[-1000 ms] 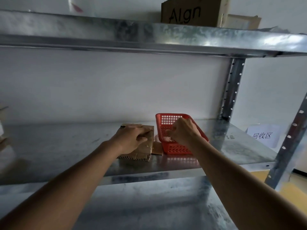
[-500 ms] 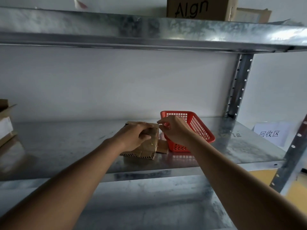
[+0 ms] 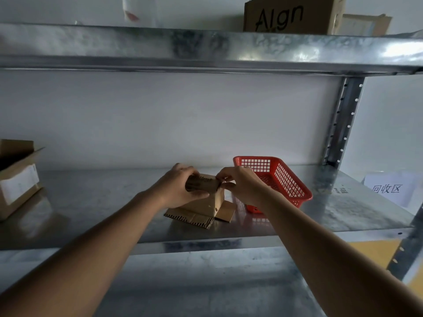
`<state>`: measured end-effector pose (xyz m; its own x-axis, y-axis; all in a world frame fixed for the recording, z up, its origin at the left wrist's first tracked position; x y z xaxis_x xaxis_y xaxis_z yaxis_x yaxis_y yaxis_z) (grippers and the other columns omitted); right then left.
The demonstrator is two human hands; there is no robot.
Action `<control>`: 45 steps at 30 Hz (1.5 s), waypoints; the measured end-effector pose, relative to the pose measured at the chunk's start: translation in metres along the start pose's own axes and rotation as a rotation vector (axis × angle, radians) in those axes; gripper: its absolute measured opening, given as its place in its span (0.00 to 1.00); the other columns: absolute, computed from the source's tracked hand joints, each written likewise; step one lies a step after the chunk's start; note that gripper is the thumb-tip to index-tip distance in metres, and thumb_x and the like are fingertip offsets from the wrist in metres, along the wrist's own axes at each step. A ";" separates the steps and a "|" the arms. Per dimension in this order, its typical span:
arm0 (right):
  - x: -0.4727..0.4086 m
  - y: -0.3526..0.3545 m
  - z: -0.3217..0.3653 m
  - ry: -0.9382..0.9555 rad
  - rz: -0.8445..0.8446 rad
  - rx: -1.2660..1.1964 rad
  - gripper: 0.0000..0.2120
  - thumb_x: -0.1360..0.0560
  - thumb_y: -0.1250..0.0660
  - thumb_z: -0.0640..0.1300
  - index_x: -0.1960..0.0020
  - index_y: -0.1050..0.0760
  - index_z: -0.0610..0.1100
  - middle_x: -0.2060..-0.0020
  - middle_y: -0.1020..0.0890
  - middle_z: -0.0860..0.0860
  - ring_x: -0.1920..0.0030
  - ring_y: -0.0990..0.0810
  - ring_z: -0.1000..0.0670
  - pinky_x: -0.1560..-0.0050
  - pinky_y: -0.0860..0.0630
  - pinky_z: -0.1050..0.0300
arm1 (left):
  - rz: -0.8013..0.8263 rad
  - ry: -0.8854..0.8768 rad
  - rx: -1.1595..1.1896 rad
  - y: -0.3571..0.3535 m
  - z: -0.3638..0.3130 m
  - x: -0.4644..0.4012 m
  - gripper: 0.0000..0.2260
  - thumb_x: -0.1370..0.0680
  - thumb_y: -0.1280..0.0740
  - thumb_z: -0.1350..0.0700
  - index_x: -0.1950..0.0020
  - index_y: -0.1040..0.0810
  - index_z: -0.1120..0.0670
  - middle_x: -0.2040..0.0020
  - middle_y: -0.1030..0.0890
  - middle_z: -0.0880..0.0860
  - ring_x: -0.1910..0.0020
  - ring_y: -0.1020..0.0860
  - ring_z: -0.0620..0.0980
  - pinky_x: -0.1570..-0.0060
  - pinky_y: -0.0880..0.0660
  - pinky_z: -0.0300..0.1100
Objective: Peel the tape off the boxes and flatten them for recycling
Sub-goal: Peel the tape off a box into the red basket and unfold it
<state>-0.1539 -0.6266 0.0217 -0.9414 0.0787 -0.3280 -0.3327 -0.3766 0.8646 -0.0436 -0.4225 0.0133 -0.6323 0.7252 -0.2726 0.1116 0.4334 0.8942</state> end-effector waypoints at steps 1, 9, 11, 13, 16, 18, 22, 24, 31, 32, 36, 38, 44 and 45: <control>-0.001 -0.001 0.000 -0.003 -0.004 -0.008 0.12 0.21 0.29 0.37 0.38 0.19 0.46 0.43 0.15 0.48 0.42 0.17 0.47 0.41 0.19 0.52 | 0.004 0.041 0.024 0.001 0.002 0.001 0.31 0.31 0.28 0.29 0.36 0.27 0.45 0.40 0.29 0.46 0.43 0.27 0.44 0.48 0.28 0.40; -0.006 0.002 0.003 -0.095 -0.099 -0.185 0.13 0.23 0.27 0.35 0.39 0.17 0.41 0.51 0.12 0.48 0.49 0.14 0.52 0.44 0.17 0.54 | -0.094 0.172 0.174 0.003 0.017 0.002 0.49 0.40 0.25 0.25 0.28 0.33 0.50 0.32 0.28 0.51 0.37 0.28 0.48 0.48 0.31 0.41; -0.007 0.001 0.005 -0.114 -0.152 -0.169 0.11 0.22 0.28 0.35 0.40 0.17 0.43 0.54 0.13 0.50 0.54 0.14 0.54 0.54 0.17 0.60 | -0.126 0.173 0.210 0.001 0.018 0.004 0.55 0.41 0.23 0.26 0.24 0.40 0.51 0.27 0.29 0.53 0.33 0.29 0.50 0.43 0.32 0.42; -0.008 -0.001 0.009 -0.139 -0.211 -0.173 0.09 0.20 0.30 0.37 0.42 0.17 0.45 0.55 0.15 0.50 0.59 0.15 0.54 0.61 0.17 0.62 | -0.156 0.167 0.237 0.001 0.019 0.007 0.58 0.42 0.22 0.26 0.23 0.44 0.49 0.27 0.30 0.53 0.35 0.29 0.49 0.43 0.30 0.43; -0.011 -0.003 0.014 -0.227 -0.318 -0.342 0.07 0.19 0.32 0.36 0.47 0.19 0.47 0.53 0.14 0.46 0.58 0.14 0.49 0.59 0.14 0.49 | -0.209 0.125 0.272 0.002 0.019 0.013 0.51 0.41 0.22 0.27 0.27 0.39 0.45 0.30 0.30 0.52 0.35 0.29 0.49 0.42 0.28 0.43; -0.014 -0.003 0.017 -0.242 -0.409 -0.356 0.08 0.18 0.33 0.36 0.49 0.20 0.49 0.52 0.14 0.48 0.55 0.15 0.50 0.57 0.14 0.47 | -0.210 0.074 0.272 0.006 0.020 0.015 0.39 0.39 0.24 0.27 0.34 0.28 0.42 0.34 0.30 0.50 0.35 0.29 0.48 0.39 0.29 0.41; -0.021 -0.004 0.026 -0.244 -0.489 -0.421 0.07 0.19 0.32 0.39 0.50 0.20 0.50 0.53 0.14 0.51 0.54 0.15 0.51 0.53 0.15 0.45 | -0.172 0.151 0.432 0.016 0.020 0.013 0.22 0.25 0.36 0.27 0.46 0.17 0.41 0.40 0.28 0.50 0.46 0.28 0.36 0.44 0.33 0.35; -0.024 -0.006 0.032 -0.240 -0.522 -0.452 0.08 0.19 0.32 0.38 0.51 0.19 0.51 0.55 0.14 0.53 0.54 0.16 0.52 0.52 0.15 0.44 | -0.217 0.161 0.442 0.023 0.018 0.007 0.21 0.18 0.40 0.35 0.48 0.16 0.49 0.47 0.20 0.59 0.55 0.23 0.40 0.55 0.30 0.35; -0.029 -0.004 0.043 -0.153 -0.626 -0.422 0.11 0.19 0.31 0.40 0.53 0.22 0.56 0.56 0.14 0.55 0.55 0.16 0.52 0.56 0.17 0.50 | -0.197 0.107 0.308 0.039 0.013 0.005 0.15 0.19 0.37 0.54 0.39 0.16 0.42 0.49 0.17 0.50 0.56 0.16 0.50 0.58 0.21 0.39; -0.028 -0.003 0.044 -0.132 -0.644 -0.409 0.11 0.19 0.32 0.40 0.52 0.23 0.57 0.58 0.15 0.56 0.56 0.16 0.54 0.59 0.19 0.55 | -0.176 0.107 0.327 0.040 0.013 0.005 0.14 0.21 0.36 0.52 0.39 0.17 0.40 0.48 0.18 0.50 0.56 0.17 0.49 0.61 0.23 0.37; -0.025 -0.002 0.049 -0.015 -0.664 -0.410 0.17 0.19 0.35 0.33 0.49 0.30 0.56 0.59 0.18 0.60 0.56 0.18 0.60 0.68 0.24 0.65 | -0.130 0.124 0.345 0.041 0.012 0.012 0.13 0.30 0.33 0.45 0.46 0.25 0.37 0.45 0.27 0.51 0.52 0.21 0.51 0.60 0.26 0.39; -0.026 0.000 0.049 0.022 -0.624 -0.381 0.20 0.22 0.36 0.27 0.51 0.30 0.53 0.53 0.19 0.56 0.50 0.18 0.56 0.62 0.21 0.63 | -0.147 0.093 0.334 0.039 0.013 0.016 0.16 0.32 0.32 0.46 0.46 0.28 0.38 0.46 0.27 0.52 0.52 0.23 0.52 0.61 0.28 0.41; -0.022 0.000 0.049 0.073 -0.364 -0.264 0.21 0.27 0.25 0.38 0.38 0.20 0.57 0.35 0.22 0.54 0.40 0.24 0.54 0.49 0.29 0.72 | -0.210 -0.010 0.354 0.037 0.019 0.026 0.18 0.32 0.32 0.50 0.46 0.34 0.43 0.51 0.27 0.52 0.54 0.26 0.53 0.63 0.27 0.51; -0.022 -0.001 0.049 0.060 -0.334 -0.233 0.24 0.29 0.21 0.44 0.36 0.21 0.58 0.35 0.23 0.54 0.41 0.25 0.54 0.52 0.31 0.73 | -0.216 -0.025 0.390 0.035 0.021 0.027 0.17 0.30 0.32 0.52 0.45 0.35 0.45 0.50 0.27 0.55 0.52 0.25 0.57 0.61 0.25 0.57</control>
<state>-0.1359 -0.5830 0.0463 -0.7763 0.1808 -0.6039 -0.5919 -0.5386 0.5996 -0.0409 -0.3763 0.0301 -0.6547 0.6066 -0.4510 0.2632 0.7423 0.6162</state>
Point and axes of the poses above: each hand's wrist, its own x-axis away from the middle knuckle, its own y-axis out of the back of the hand, z = x × y, the point moved 1 cm from there along -x, towards the middle knuckle
